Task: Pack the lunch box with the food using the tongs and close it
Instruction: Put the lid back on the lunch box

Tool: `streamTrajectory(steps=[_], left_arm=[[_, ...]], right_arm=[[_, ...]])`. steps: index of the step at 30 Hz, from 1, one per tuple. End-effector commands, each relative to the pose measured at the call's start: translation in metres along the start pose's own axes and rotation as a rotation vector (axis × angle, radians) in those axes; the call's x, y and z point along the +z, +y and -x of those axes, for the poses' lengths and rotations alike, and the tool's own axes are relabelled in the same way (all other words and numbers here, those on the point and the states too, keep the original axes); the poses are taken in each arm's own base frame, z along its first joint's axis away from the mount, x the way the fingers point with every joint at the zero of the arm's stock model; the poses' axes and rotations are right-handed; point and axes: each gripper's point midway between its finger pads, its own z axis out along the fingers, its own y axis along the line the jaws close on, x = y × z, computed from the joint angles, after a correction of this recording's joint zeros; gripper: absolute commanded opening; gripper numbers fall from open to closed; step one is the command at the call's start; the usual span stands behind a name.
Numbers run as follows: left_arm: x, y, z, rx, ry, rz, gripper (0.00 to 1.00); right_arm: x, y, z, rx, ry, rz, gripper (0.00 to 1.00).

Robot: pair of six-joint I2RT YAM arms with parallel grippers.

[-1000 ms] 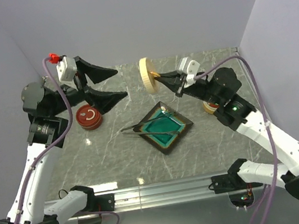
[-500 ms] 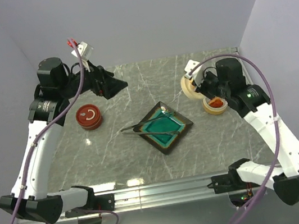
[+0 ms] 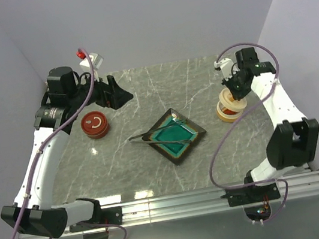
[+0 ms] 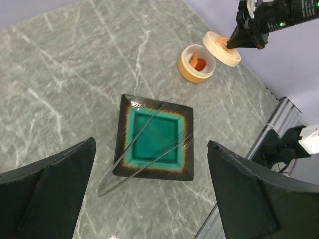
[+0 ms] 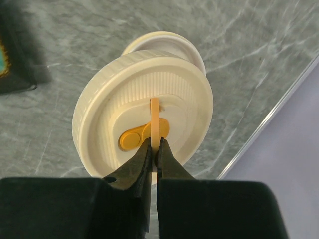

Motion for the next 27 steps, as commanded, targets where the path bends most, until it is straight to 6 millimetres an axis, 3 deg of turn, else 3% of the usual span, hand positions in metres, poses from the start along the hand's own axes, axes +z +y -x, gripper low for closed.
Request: streamTrajectory(steps=[1, 15, 22, 27], left_arm=[[-0.010, 0.007, 0.010, -0.002, -0.055, 0.073, 0.99], [-0.003, 0.019, 0.002, -0.022, -0.047, 0.105, 0.99], [-0.002, 0.021, 0.002, -0.022, -0.045, 0.113, 0.99], [-0.002, 0.022, 0.000, -0.024, -0.044, 0.120, 0.99]], right_arm=[[0.003, -0.013, 0.002, 0.152, 0.026, -0.010, 0.00], [0.045, -0.039, -0.008, 0.261, 0.091, -0.160, 0.00], [0.063, -0.037, -0.011, 0.260, 0.122, -0.178, 0.00], [0.077, -0.022, -0.005, 0.215, 0.137, -0.178, 0.00]])
